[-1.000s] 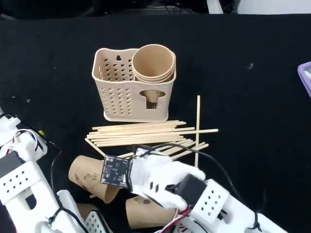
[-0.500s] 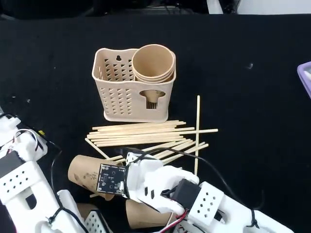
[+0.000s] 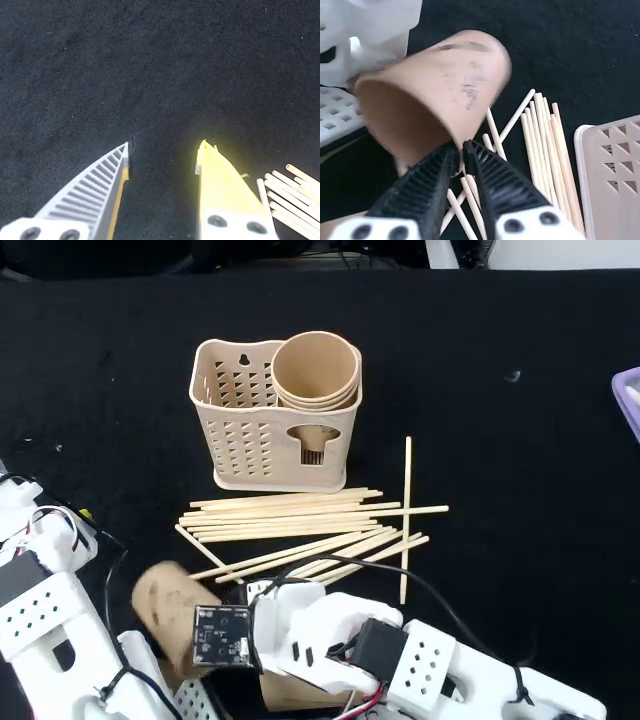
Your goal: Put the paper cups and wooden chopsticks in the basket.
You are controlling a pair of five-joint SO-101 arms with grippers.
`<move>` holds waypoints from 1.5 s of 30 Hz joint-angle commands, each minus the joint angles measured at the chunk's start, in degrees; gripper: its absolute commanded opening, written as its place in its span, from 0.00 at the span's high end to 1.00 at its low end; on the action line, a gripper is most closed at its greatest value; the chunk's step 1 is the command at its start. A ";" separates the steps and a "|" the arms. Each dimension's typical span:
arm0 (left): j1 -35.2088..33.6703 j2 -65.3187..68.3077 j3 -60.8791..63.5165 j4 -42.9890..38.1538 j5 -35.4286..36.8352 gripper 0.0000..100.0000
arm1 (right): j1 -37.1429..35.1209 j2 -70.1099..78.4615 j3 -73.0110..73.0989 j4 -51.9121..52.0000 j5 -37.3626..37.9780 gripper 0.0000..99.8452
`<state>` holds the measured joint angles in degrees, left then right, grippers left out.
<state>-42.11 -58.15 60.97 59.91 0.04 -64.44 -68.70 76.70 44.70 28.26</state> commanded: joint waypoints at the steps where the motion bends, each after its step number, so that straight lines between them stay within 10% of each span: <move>1: -0.31 -0.62 -3.91 -1.14 0.26 0.78 | 5.27 -1.80 -3.47 2.46 -0.18 0.99; 14: -0.31 -0.62 -3.91 -1.14 0.26 0.78 | 23.82 -1.10 -46.73 31.65 -0.53 0.99; 24: -0.31 -0.62 -3.91 -1.14 0.26 0.78 | 40.79 8.31 -69.14 28.75 -9.14 0.99; 45: -0.04 -0.62 -3.12 -1.14 0.26 0.78 | 49.58 53.93 -113.63 44.40 -18.81 0.99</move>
<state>-42.11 -58.15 60.97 59.91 0.04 -15.74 -17.63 -30.46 86.11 10.07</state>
